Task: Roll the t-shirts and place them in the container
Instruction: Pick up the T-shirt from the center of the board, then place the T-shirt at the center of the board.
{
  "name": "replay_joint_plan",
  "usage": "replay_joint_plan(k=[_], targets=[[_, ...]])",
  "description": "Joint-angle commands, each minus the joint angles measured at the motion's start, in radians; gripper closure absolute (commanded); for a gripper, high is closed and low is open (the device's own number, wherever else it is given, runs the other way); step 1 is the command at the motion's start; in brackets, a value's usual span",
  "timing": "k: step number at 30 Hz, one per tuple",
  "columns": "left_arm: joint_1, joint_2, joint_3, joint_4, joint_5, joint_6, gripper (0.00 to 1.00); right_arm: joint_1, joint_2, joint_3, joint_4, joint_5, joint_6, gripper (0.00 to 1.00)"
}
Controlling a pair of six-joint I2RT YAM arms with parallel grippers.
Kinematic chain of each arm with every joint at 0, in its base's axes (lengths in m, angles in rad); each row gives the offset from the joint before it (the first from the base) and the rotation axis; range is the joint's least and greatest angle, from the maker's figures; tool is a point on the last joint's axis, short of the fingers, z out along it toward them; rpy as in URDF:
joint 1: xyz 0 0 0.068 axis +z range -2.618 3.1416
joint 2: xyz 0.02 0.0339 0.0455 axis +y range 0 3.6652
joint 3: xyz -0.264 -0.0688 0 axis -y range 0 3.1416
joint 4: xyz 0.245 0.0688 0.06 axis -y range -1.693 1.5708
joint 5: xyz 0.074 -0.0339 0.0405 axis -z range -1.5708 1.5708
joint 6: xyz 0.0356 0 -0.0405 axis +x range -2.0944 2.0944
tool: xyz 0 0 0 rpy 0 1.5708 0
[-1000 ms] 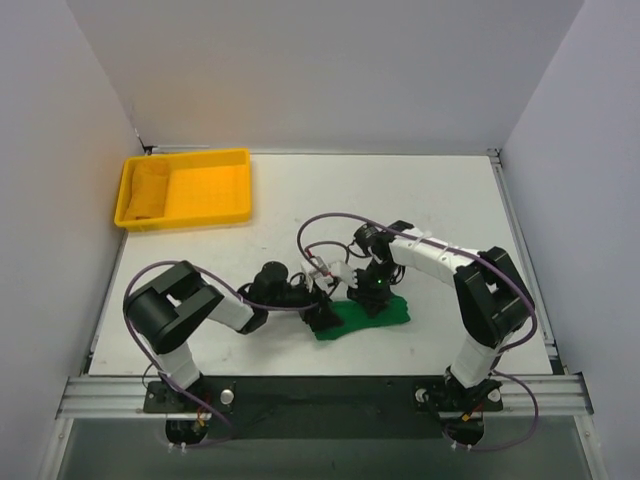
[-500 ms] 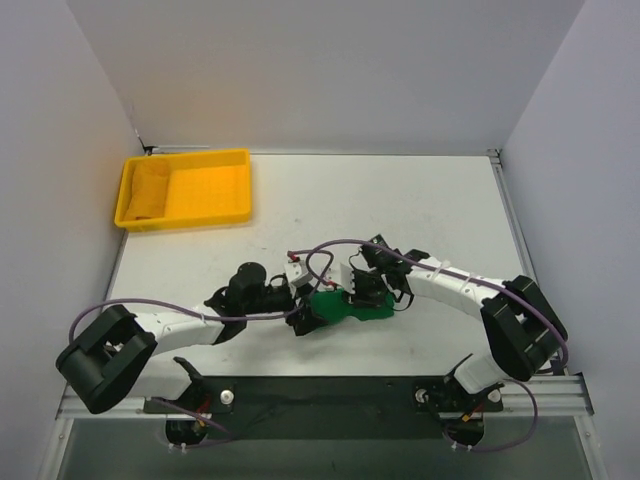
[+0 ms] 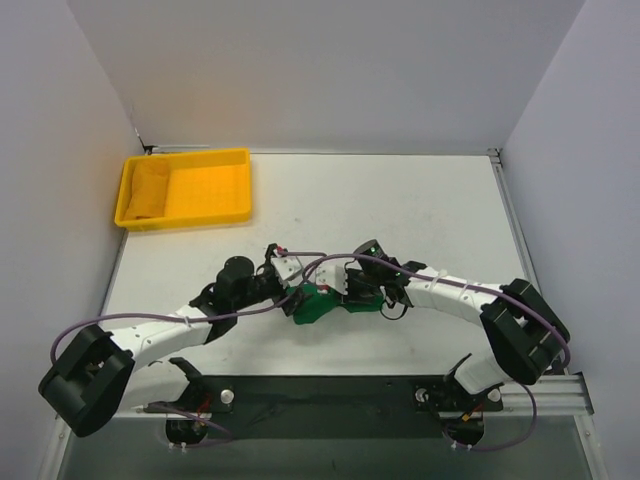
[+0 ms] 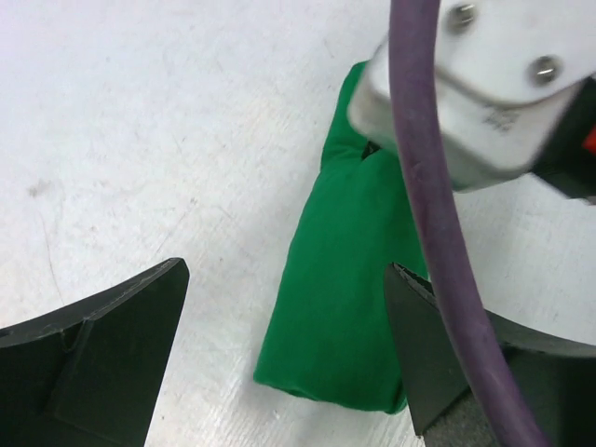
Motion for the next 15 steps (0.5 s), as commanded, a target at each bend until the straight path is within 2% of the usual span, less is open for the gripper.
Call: replay_joint_plan(k=[1, 8, 15], targets=[[-0.078, -0.012, -0.015, 0.013, 0.064, 0.125, 0.03, -0.001, -0.055, -0.017, 0.05, 0.005, 0.055, 1.0], [-0.232, 0.104, -0.081, 0.193, 0.01, 0.303, 0.03, 0.002, -0.066, -0.037, 0.085, -0.018, 0.104, 1.0], [-0.237, 0.195, -0.072, 0.239, -0.033, 0.355, 0.03, 0.016, -0.098, -0.069, 0.079, -0.031, 0.059, 1.0]])
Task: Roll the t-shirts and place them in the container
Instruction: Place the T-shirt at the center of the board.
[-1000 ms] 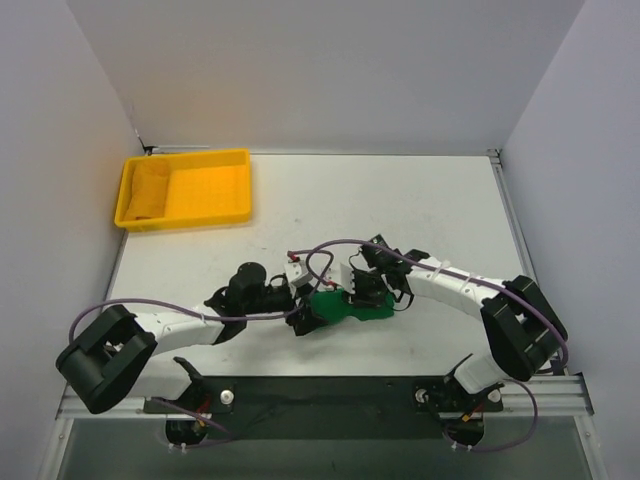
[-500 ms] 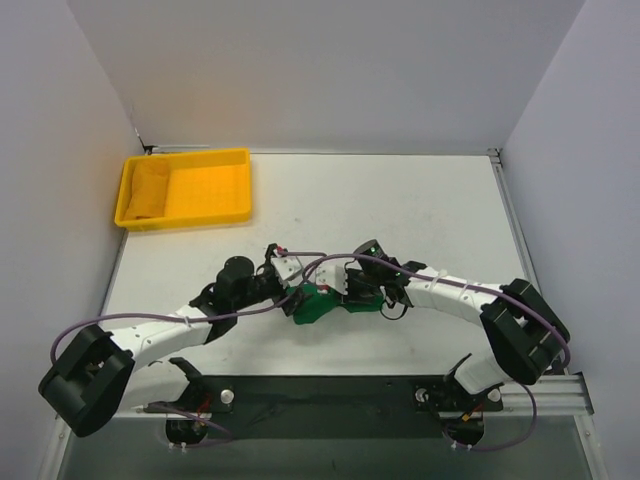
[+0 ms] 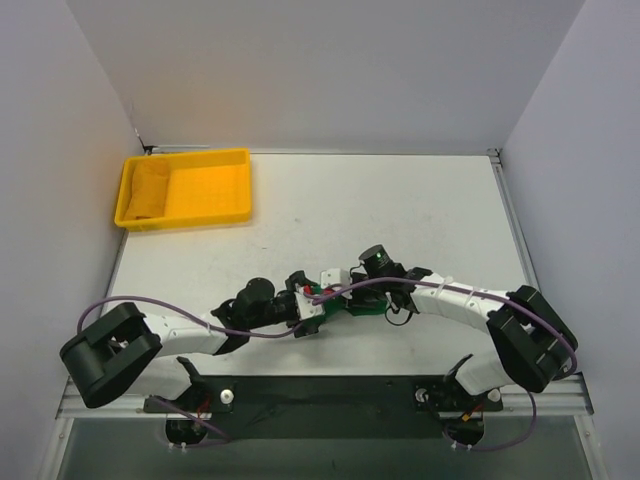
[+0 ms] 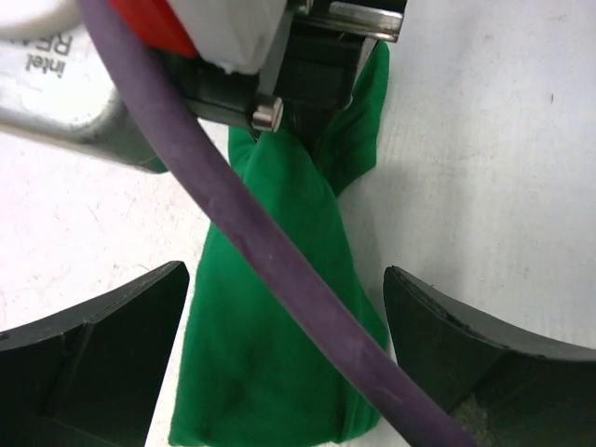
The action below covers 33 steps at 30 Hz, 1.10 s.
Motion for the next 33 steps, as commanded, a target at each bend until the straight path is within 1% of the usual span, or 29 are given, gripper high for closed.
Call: replay_joint_plan(k=[1, 4, 8, 11, 17, 19, 22, 23, 24, 26, 27, 28, 30, 31, 32, 33], targets=[[-0.027, 0.056, 0.005, 0.038, -0.009, 0.109, 0.03, 0.018, -0.055, -0.003, 0.041, -0.045, 0.04, 1.0], [-0.025, 0.117, 0.032, 0.03, -0.011, 0.101, 0.03, 0.035, -0.075, -0.012, 0.051, -0.057, 0.021, 1.0], [-0.025, 0.218, 0.052, 0.044, 0.008, 0.095, 0.03, 0.048, -0.089, -0.006, 0.071, -0.071, 0.055, 1.0], [-0.03, 0.286, 0.078, 0.061, -0.027, 0.081, 0.03, 0.056, -0.094, -0.017, 0.071, -0.089, 0.04, 1.0], [-0.039, 0.382, 0.136, 0.09, -0.026, 0.069, 0.03, 0.064, -0.089, -0.032, 0.077, -0.132, 0.046, 1.0], [-0.042, 0.41, 0.169, 0.075, -0.046, 0.064, 0.03, 0.065, -0.089, -0.034, 0.082, -0.137, 0.041, 1.0], [-0.045, 0.464, 0.196, 0.049, -0.067, 0.058, 0.1, 0.065, -0.097, -0.037, 0.088, -0.145, 0.031, 1.0], [-0.045, 0.467, 0.199, 0.047, -0.072, 0.058, 0.14, 0.065, -0.098, -0.04, 0.09, -0.143, 0.031, 1.0], [-0.045, 0.47, 0.201, 0.04, -0.07, 0.059, 0.23, 0.065, -0.102, -0.042, 0.091, -0.146, 0.032, 1.0], [-0.051, 0.482, 0.216, 0.017, -0.076, 0.073, 0.36, 0.065, -0.108, -0.048, 0.094, -0.146, 0.032, 1.0], [-0.054, 0.49, 0.228, -0.026, -0.087, 0.078, 0.47, 0.064, -0.114, -0.051, 0.099, -0.148, 0.032, 1.0], [-0.06, 0.502, 0.245, -0.057, -0.099, 0.09, 0.51, 0.065, -0.118, -0.055, 0.1, -0.146, 0.035, 1.0], [-0.073, 0.542, 0.291, -0.117, -0.13, 0.09, 0.56, 0.065, -0.129, -0.057, 0.102, -0.145, 0.034, 1.0], [-0.076, 0.563, 0.301, -0.125, -0.153, 0.087, 0.56, 0.064, -0.132, -0.06, 0.104, -0.137, 0.029, 1.0], [-0.077, 0.573, 0.308, -0.129, -0.17, 0.086, 0.53, 0.064, -0.135, -0.059, 0.104, -0.132, 0.025, 1.0], [-0.088, 0.583, 0.322, -0.137, -0.185, 0.083, 0.48, 0.065, -0.141, -0.062, 0.105, -0.129, 0.023, 1.0]])
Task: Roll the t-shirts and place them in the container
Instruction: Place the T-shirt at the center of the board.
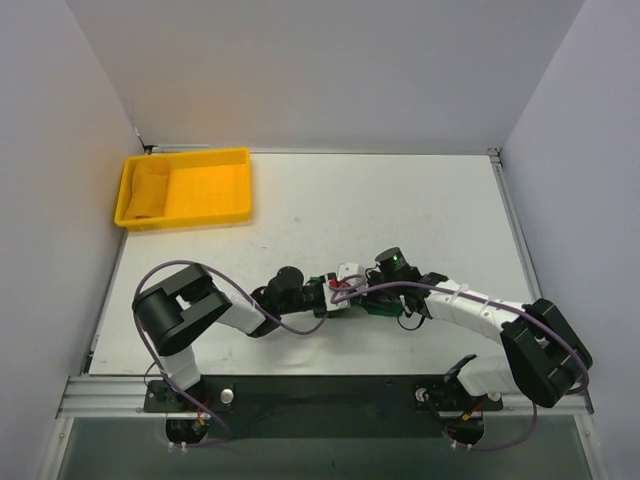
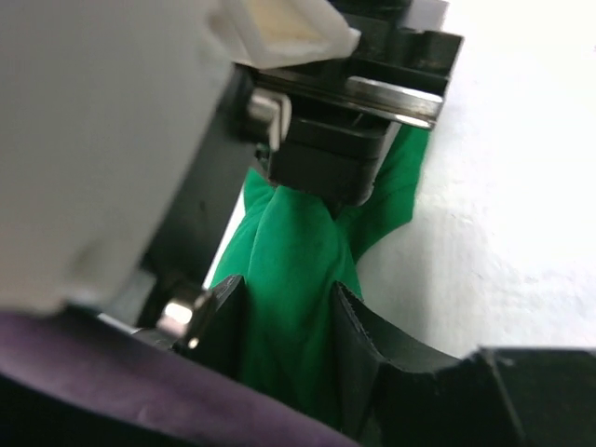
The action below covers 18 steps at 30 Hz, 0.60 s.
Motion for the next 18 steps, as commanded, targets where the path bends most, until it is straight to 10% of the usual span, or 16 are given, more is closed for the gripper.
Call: replay_joint_plan(k=[1, 7, 15, 18], targets=[[-0.071, 0.163, 0.125, -0.428, -0.299, 0.009, 0.36, 0.123, -0.043, 0.031, 0.107, -0.213, -0.055, 1.0], [-0.089, 0.194, 0.157, -0.473, -0.298, 0.025, 0.43, 0.12, -0.06, 0.018, 0.127, -0.213, -0.037, 1.0], [-0.088, 0.213, 0.202, -0.582, -0.209, 0.043, 0.99, 0.119, -0.074, -0.011, 0.158, -0.19, -0.014, 1.0], [-0.085, 0.19, 0.207, -0.612, -0.198, 0.037, 1.0, 0.113, -0.086, -0.018, 0.184, -0.112, 0.036, 0.63]])
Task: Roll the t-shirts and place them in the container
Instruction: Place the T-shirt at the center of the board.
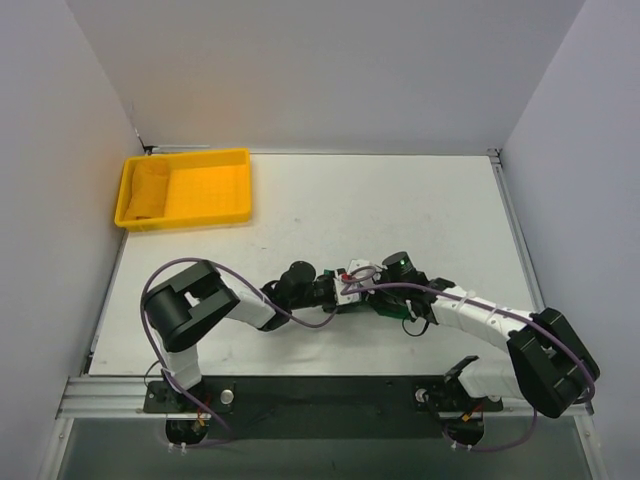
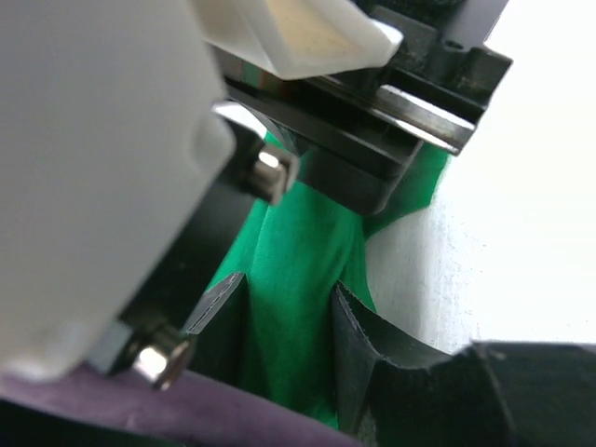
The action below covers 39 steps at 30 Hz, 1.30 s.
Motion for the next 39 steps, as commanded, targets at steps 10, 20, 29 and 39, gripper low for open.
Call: replay_joint_plan(k=[10, 20, 29, 39], targets=[[-0.063, 0.036, 0.106, -0.665, -0.15, 0.014, 1.0, -0.03, -0.268, 0.175, -0.165, -0.256, 0.029, 0.25], [-0.066, -0.048, 0.094, -0.679, -0.147, -0.054, 0.35, -0.096, -0.431, 0.236, -0.31, -0.148, 0.225, 0.21], [-0.059, -0.007, 0.236, -0.827, -0.08, 0.084, 0.03, -0.386, -0.396, 0.261, -0.373, -0.184, 0.475, 0.2], [-0.054, 0.067, 0.353, -0.942, -0.072, 0.169, 0.03, -0.561, -0.344, 0.298, -0.445, -0.235, 0.508, 0.2]])
